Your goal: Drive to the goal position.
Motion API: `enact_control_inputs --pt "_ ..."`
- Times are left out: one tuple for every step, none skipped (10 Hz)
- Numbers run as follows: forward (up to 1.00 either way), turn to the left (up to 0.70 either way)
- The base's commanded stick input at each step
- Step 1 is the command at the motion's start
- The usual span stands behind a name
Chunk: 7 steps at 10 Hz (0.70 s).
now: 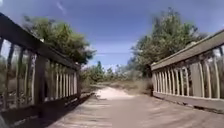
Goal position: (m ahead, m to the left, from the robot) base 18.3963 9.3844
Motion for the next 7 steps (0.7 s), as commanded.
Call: enact_control_inputs --pt "0.7 0.0" --pt "0.7 0.0" --pt "0.7 0.0" --pt "0.7 0.0" --pt "0.7 0.0" --pt "0.7 0.0" --pt "0.7 0.0"
